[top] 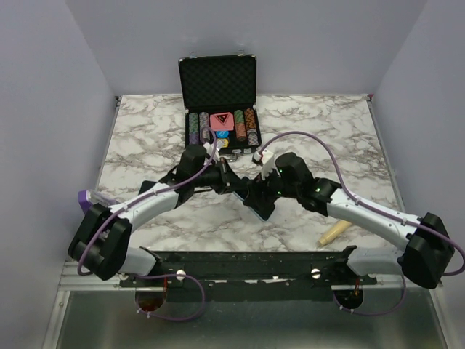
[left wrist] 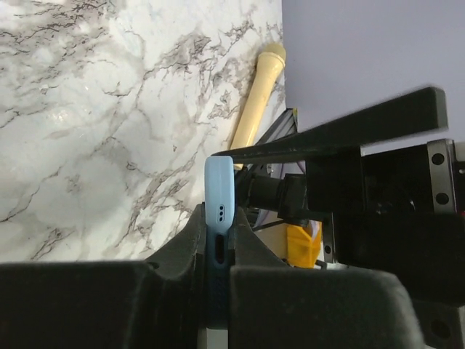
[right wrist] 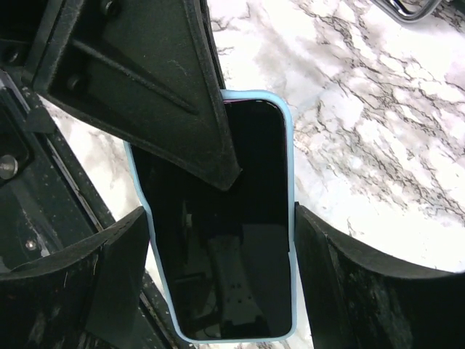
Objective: Take the phone out of the phone case
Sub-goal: Adjust the phone.
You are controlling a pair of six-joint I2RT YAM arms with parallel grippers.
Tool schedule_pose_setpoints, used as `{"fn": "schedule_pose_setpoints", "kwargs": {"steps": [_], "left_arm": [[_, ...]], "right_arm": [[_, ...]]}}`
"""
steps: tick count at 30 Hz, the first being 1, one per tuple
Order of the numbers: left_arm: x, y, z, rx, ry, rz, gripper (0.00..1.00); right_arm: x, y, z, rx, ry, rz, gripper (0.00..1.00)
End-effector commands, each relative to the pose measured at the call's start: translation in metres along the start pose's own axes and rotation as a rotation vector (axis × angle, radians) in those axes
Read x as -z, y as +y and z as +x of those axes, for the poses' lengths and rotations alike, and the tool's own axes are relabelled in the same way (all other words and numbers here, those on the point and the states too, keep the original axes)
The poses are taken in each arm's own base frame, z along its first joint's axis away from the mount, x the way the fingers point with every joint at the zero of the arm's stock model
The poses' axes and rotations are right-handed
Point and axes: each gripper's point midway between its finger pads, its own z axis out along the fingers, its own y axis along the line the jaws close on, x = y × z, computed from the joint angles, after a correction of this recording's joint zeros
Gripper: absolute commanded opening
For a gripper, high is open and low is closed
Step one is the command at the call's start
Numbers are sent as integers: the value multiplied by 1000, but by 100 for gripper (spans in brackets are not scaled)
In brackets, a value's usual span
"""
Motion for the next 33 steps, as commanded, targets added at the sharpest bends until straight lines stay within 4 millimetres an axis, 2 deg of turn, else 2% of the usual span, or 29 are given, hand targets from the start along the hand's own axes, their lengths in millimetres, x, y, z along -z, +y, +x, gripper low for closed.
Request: {"fn": "schedule_pose_setpoints", "kwargs": {"steps": [1,4,7,11,14,19,23,25,28,33], "left_arm": [[16,-34,-17,-135,-111,72,0],[36,-50,-33,-198,-262,76,0],[59,-63,-47,-242,-418,85,0],[89,-73,-60,-263,-569,56,0],[113,-84,-69,-272,-692,77,0],[143,-107,-74,-226,-817,166,0],[154,-122,-73,-168,-849,266,0],[156,-130,-70,-136,-842,337,0],[159,-141,-65,-94,-819,424,0],[160,-155,-55,-55,-764,541,0]], "right_arm": [[3,0,-17,-97,-52,47,97],[1,-2,-17,-204,-40,83,100],[9,-2,-23,-313,-65,114,100],[28,3,-45,-376,-159,100,100],[41,7,-60,-422,-216,99,100],[53,14,-79,-507,-281,63,100],[64,30,-99,-579,-373,-43,100],[65,36,-103,-631,-413,-101,100],[77,46,-121,-691,-531,-212,100],[94,51,-142,-767,-665,-332,87]]}}
